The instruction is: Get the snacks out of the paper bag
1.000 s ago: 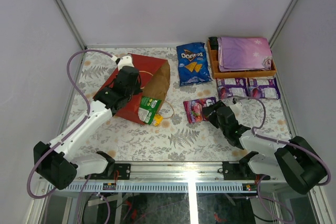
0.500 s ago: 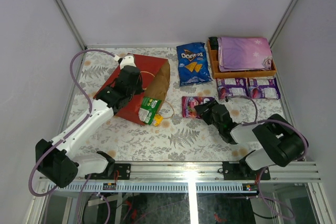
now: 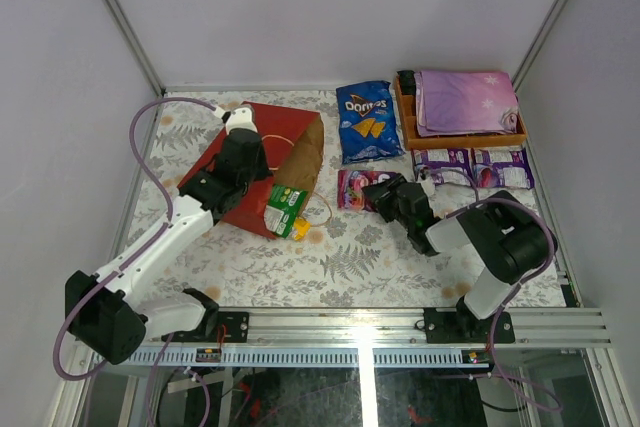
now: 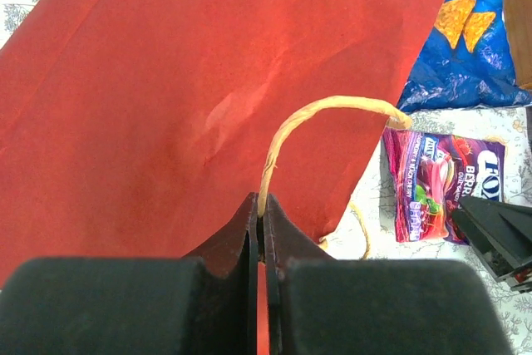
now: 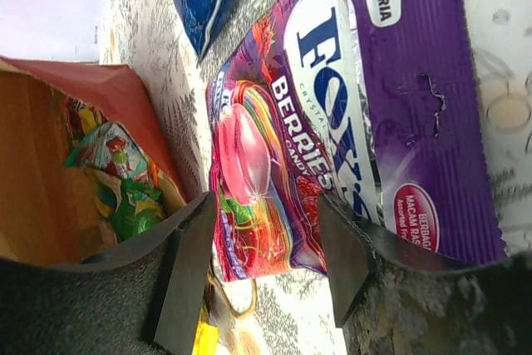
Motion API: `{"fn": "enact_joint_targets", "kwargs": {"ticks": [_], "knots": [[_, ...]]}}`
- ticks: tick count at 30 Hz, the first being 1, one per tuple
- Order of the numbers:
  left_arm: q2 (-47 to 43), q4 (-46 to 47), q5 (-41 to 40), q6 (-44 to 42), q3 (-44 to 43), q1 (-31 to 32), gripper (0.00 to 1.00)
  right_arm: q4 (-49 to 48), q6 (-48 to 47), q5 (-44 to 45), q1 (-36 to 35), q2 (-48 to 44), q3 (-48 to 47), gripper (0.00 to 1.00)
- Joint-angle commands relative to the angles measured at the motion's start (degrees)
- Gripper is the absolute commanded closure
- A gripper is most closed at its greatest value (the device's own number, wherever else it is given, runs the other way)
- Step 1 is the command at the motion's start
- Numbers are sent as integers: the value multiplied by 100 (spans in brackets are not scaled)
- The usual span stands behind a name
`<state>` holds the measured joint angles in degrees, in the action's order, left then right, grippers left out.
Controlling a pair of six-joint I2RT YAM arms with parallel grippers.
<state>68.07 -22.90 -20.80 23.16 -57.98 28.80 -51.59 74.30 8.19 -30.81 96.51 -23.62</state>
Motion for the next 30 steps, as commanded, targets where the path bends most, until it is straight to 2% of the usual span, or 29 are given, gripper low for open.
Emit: {"fn": "enact_joint_targets", "kwargs": {"ticks": [1,8,17,23,30], "knots": [[-32,549,11,-195,81,-79,100,969,-462,-140,453,222,-283,41],[-26,593,61,-251,-34,-189,100,1831,-1276,-906,1155,332,-1164,41],[315,372,278,-231,-507,-232,100,1869,-980,-1049,1147,520,-1307,43],[474,233,283,-192,-758,-234,100,1857,-185,-385,1013,228,-691,44],[610,216,348,-188,-949,-230,100,1907,392,387,972,-637,95,43]]}}
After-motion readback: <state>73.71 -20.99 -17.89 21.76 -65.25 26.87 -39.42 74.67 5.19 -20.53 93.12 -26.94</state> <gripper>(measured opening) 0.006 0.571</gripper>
